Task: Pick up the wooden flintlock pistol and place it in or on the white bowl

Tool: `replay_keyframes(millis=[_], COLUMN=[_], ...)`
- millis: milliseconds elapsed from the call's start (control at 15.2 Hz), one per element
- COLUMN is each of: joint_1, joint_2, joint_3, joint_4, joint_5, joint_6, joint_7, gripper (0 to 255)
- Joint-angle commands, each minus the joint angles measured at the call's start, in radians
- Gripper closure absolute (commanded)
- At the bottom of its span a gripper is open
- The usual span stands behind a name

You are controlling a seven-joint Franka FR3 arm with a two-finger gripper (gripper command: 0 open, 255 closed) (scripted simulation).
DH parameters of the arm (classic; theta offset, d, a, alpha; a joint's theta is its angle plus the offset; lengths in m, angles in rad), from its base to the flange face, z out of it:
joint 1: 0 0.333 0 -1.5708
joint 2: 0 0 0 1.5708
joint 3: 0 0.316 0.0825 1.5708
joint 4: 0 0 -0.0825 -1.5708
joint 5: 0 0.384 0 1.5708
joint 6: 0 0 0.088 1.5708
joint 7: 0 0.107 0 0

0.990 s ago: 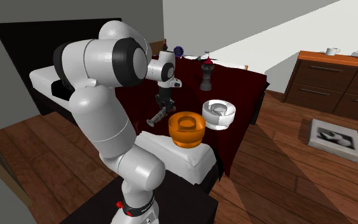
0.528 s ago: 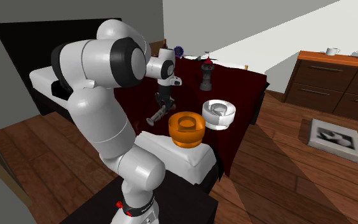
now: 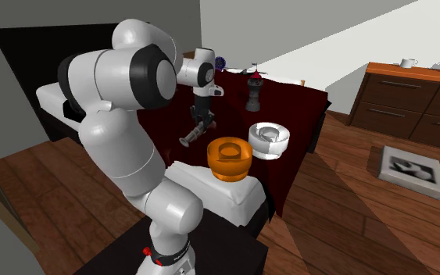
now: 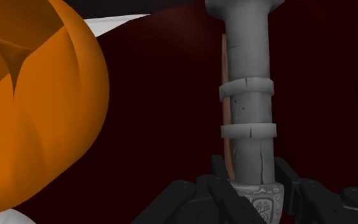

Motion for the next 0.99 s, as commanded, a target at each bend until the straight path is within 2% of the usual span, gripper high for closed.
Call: replay_keyframes(millis=[0,924], joint_1=[0.0,-0.006], joint_2=[-0.01,-0.031], joint_3=[-0.003,-0.019], joint_4=[0.021,0.191], joint_5=[0.0,-0.008], joint_6=[-0.032,-0.221], joint_7=[0.001,0.013], gripper=[255,255])
